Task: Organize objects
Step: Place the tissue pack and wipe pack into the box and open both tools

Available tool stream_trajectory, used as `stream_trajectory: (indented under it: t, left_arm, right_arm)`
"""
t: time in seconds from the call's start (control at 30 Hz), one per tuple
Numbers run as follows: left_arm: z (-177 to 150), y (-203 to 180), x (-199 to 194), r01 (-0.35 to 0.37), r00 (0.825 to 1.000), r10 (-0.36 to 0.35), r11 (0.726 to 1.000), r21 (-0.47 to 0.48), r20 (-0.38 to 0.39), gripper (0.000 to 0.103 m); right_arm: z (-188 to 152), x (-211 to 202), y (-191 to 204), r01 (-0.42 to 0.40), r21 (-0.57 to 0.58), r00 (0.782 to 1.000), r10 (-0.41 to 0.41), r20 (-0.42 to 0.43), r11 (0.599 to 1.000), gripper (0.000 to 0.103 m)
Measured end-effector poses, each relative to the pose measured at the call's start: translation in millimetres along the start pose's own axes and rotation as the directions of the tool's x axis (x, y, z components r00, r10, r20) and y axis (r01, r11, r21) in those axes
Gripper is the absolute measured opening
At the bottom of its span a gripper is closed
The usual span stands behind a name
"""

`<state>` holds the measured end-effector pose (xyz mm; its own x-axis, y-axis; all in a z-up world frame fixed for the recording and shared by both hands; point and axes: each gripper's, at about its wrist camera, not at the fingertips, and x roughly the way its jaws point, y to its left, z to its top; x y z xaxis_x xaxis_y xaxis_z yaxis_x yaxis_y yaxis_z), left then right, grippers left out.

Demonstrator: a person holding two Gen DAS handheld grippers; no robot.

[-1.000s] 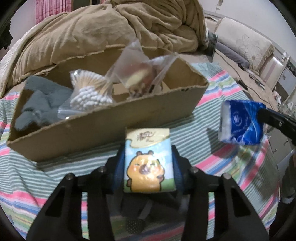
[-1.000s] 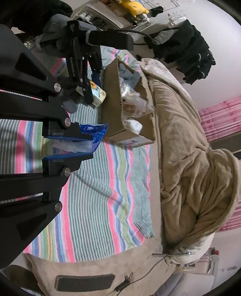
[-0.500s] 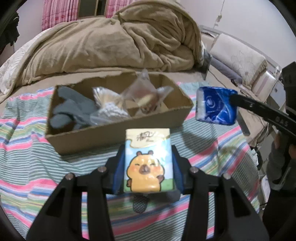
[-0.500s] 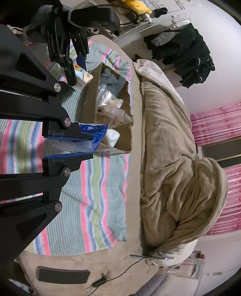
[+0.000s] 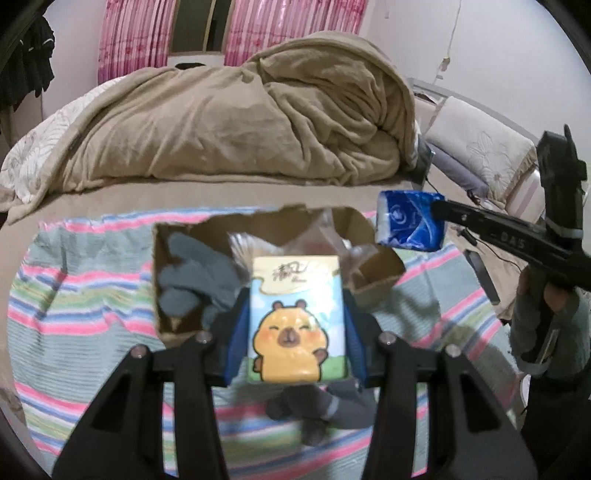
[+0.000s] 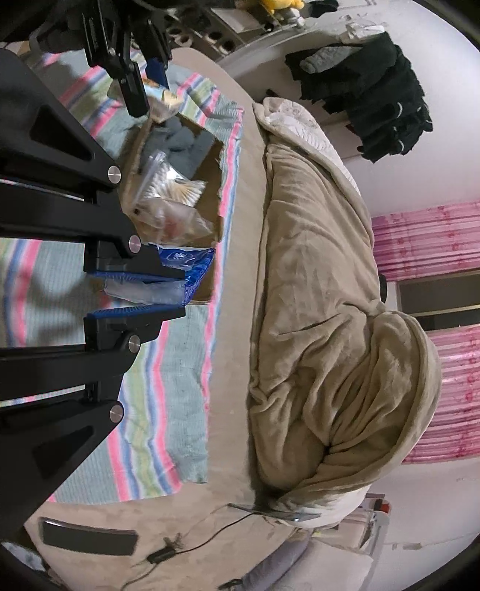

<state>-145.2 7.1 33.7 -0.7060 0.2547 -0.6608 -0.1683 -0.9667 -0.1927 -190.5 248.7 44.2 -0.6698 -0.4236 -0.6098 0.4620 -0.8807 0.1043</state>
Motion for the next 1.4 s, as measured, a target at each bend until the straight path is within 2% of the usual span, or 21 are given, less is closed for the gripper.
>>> stream_trajectory:
  t: [0.17,0.3,0.47,0.53,0.67,0.73,0.8,0.93,1.13,1.27,1.4]
  left_arm:
    - [17.7,13.6,13.4,-0.013,1.0,0.013,1.0,-0.011,-0.002,0.047]
    - [24.5,16.9,29.6,-0.027,0.999,0.027,1.0,-0.001,-0.022,0.047]
    - [22.9,18.1,53.2,-0.038,0.997,0.038,0.999,-0.001,-0.062,0.047]
    - [22.3,20.3,60.1,-0.038,0.997,0.037,0.999,-0.013,-0.073,0.047]
    - [19.4,22.9,69.1,-0.037,0.996,0.035,0.999,-0.025,-0.081,0.047]
    - [19.0,24.7,70.8,-0.04,0.996,0.038,0.999,-0.028,-0.083,0.047]
    - [19.5,27.6,72.4,-0.044,0.996,0.041,0.999,-0.032,-0.084,0.047]
    - [19.3,32.6,78.4,-0.053,0.994,0.049,0.998,-0.041,-0.098,0.047]
    - [22.1,30.0,89.1,-0.059,0.992,0.055,0.998,-0.034,-0.117,0.047]
    - [23.5,33.0,100.7,-0.079,0.986,0.074,0.996,-0.034,-0.148,0.047]
    - [23.7,33.7,110.3,-0.103,0.983,0.098,0.994,-0.029,-0.156,0.048]
  right_arm:
    - [9.3,28.1,10.3,0.069,-0.035,0.997,-0.07,-0.02,0.997,0.013]
    - [0.4,51.8,20.1,0.157,-0.089,0.986,-0.161,-0.037,0.984,0.013]
    - [-12.2,57.8,31.9,0.216,-0.133,0.975,-0.22,-0.018,0.967,0.013]
    - [-16.7,55.4,38.1,0.201,-0.151,0.978,-0.206,-0.017,0.968,0.014]
    - [-26.2,52.7,42.1,0.09,-0.147,0.994,-0.099,-0.055,0.985,0.025]
    - [-30.3,50.6,40.7,0.017,-0.122,0.997,-0.026,-0.076,0.992,0.027]
    - [-30.3,44.3,38.8,-0.022,-0.1,0.998,0.015,-0.065,0.995,0.029]
    - [-20.2,38.6,28.2,0.006,-0.067,1.0,-0.006,-0.001,0.998,0.033]
    - [-26.7,67.6,10.7,-0.009,-0.002,0.997,0.008,-0.076,1.0,0.033]
    - [-27.2,62.9,0.4,-0.024,0.04,0.999,0.026,-0.046,0.999,0.033]
    - [-30.1,59.9,-13.4,-0.058,0.117,0.998,0.062,-0.03,0.991,0.044]
